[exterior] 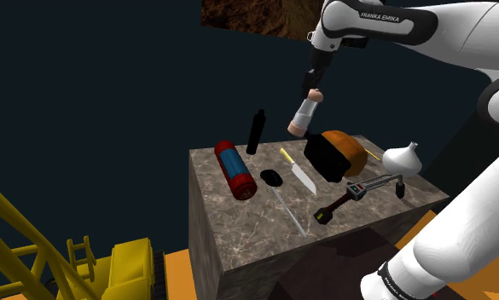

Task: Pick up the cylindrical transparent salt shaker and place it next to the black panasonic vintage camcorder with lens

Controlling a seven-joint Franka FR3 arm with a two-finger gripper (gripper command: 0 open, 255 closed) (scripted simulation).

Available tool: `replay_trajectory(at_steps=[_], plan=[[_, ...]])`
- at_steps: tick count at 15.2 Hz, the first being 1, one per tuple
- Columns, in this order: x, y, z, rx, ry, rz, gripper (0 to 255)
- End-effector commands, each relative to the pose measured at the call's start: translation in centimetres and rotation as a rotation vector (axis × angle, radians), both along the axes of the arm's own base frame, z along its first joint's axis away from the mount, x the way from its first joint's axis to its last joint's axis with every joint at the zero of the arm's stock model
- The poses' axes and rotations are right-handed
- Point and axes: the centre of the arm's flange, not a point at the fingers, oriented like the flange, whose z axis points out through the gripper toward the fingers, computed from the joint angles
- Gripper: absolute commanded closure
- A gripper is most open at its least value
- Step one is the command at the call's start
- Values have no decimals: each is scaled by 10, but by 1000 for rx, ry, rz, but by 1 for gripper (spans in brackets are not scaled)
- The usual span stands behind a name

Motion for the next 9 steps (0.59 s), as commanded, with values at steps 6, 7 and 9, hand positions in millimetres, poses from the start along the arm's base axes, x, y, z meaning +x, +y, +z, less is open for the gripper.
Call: replay_trajectory(at_steps=[6, 7, 9], plan=[[1, 1, -36, 0, -1, 0, 255], [1, 1, -42, 0, -1, 0, 255], [1, 1, -52, 0, -1, 0, 255]])
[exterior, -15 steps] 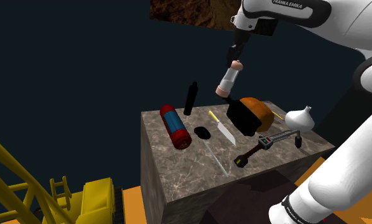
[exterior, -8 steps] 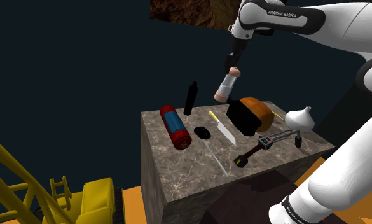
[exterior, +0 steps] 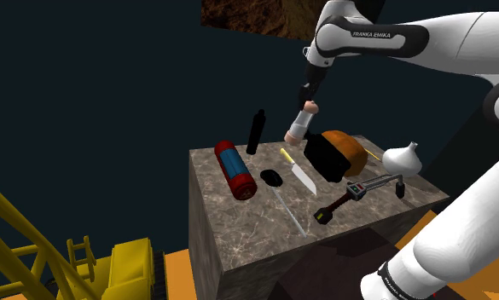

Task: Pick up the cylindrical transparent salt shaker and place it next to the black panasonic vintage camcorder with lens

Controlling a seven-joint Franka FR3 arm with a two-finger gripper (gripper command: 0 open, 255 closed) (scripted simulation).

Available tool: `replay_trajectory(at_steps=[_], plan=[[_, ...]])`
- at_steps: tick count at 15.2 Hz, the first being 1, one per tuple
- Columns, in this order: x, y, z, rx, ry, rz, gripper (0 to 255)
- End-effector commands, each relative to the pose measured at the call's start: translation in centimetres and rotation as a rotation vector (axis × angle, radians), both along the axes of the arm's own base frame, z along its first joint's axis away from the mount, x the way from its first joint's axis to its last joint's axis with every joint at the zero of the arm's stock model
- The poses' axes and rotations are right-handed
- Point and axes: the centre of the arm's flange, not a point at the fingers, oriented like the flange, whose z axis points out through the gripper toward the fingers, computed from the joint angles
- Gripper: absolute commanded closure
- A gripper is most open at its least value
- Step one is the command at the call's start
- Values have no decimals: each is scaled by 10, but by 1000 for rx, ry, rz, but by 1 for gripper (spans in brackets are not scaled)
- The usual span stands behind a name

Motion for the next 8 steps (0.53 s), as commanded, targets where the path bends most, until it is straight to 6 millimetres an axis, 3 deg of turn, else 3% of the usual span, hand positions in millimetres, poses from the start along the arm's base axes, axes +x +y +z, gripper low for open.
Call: replay_trajectory(at_steps=[1, 8], plan=[[1, -1, -9, 0, -1, 0, 255], [1, -1, -46, 0, -1, 0, 255]])
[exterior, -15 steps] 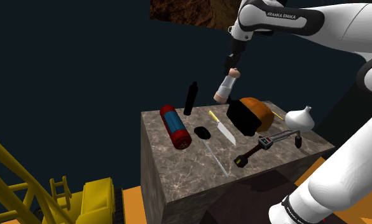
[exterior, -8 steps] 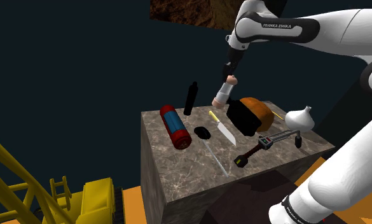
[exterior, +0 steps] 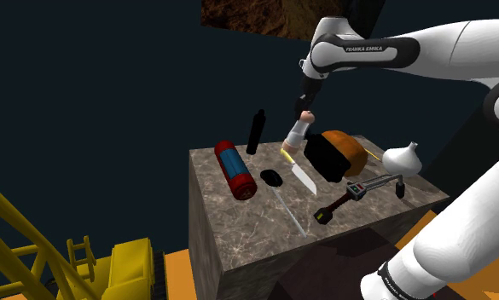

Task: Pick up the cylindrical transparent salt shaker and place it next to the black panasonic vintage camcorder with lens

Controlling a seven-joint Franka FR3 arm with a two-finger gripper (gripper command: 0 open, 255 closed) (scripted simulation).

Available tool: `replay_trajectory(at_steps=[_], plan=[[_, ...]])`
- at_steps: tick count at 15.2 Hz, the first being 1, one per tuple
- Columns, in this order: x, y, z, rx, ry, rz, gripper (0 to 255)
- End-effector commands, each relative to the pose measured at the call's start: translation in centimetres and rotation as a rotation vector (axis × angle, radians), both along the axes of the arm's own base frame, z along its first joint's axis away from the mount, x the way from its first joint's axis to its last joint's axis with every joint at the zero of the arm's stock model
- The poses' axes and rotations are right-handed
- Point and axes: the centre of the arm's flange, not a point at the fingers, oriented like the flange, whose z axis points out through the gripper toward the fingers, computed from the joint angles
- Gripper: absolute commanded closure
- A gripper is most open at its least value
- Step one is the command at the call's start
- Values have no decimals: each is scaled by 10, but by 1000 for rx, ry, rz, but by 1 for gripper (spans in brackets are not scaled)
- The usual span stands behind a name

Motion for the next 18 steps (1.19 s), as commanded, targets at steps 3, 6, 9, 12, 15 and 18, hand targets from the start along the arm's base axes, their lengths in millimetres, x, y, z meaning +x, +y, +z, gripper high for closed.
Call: replay_trajectory(at_steps=[3, 6, 9, 12, 15, 18], plan=[[0, -1, -20, 0, -1, 0, 255], [0, -1, -36, 0, -1, 0, 255], [0, -1, -52, 0, -1, 0, 255], [0, -1, -68, 0, -1, 0, 255], [0, -1, -84, 0, -1, 0, 255], [0, -1, -100, 0, -1, 0, 255]])
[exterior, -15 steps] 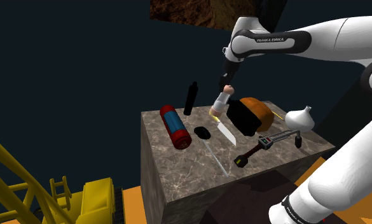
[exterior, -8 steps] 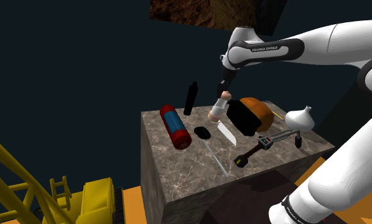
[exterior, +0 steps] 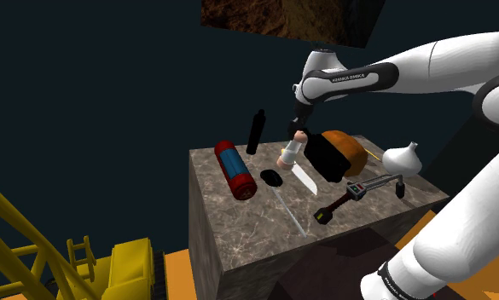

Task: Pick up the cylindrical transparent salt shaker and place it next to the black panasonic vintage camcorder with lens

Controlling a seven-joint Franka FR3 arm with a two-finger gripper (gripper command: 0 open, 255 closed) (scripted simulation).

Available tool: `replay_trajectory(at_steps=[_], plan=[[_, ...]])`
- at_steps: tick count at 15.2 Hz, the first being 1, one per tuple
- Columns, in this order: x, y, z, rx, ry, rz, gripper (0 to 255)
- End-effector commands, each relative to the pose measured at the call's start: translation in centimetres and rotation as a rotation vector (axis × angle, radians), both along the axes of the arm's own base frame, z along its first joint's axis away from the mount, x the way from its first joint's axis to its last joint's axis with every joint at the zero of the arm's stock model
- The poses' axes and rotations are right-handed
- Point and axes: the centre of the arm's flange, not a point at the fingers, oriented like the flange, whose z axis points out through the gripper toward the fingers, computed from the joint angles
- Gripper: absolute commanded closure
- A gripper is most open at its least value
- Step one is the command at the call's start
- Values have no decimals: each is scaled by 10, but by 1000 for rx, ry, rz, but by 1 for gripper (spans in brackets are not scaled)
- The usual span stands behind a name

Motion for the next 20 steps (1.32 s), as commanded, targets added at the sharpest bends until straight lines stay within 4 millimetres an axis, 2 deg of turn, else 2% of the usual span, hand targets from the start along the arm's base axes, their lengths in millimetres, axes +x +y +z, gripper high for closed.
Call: replay_trajectory(at_steps=[1, 6, 13, 14, 19, 20], plan=[[0, 1, -11, 0, -1, 0, 255], [0, 1, -36, 0, -1, 0, 255], [0, 1, -36, 0, -1, 0, 255], [0, 1, -36, 0, -1, 0, 0], [0, 1, -36, 0, -1, 0, 0], [0, 2, -23, 0, -1, 0, 0]])
